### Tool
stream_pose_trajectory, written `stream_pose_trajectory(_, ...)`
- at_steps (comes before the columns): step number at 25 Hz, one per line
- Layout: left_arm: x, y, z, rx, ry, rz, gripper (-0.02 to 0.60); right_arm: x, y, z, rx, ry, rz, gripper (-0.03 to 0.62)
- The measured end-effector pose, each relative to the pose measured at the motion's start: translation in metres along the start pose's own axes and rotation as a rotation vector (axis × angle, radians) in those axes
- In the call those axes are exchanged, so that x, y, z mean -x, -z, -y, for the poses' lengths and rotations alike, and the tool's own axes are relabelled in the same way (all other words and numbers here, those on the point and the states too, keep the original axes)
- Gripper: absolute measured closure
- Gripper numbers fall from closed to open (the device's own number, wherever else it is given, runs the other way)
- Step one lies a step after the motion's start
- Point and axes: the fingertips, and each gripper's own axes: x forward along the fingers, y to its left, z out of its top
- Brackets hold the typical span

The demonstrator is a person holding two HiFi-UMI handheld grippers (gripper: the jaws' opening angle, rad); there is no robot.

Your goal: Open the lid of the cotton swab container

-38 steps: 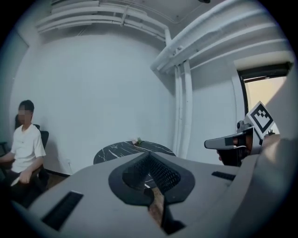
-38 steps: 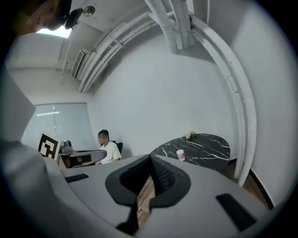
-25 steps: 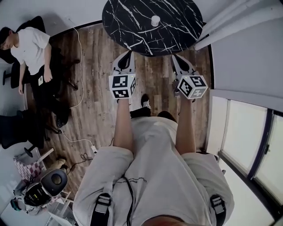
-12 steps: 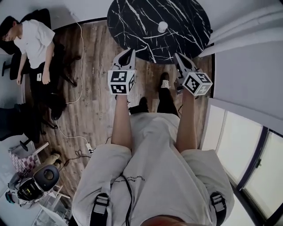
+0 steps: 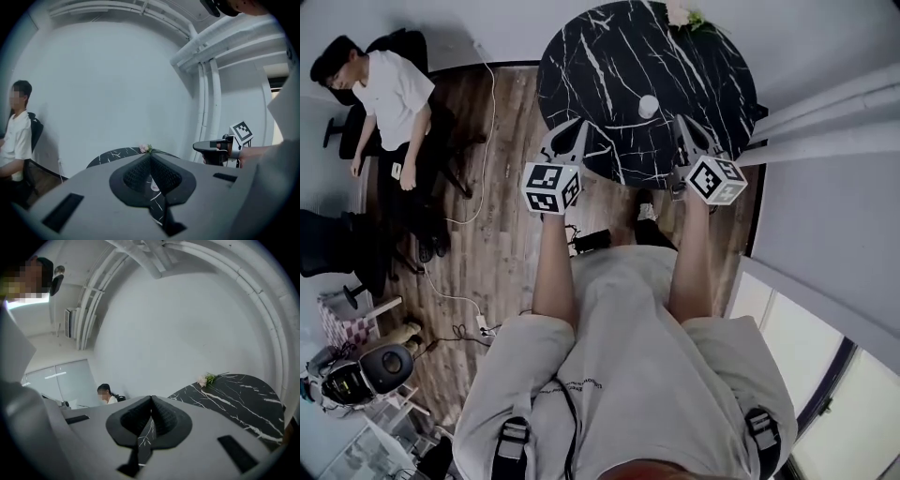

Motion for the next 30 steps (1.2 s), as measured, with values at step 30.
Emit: stream_pose_trajectory(30, -0.183, 0.079, 0.038, 0.027, 0.021, -0.146, 0.561, -0.142, 0.114, 0.124, 0.52, -0.24, -0.651, 0.547)
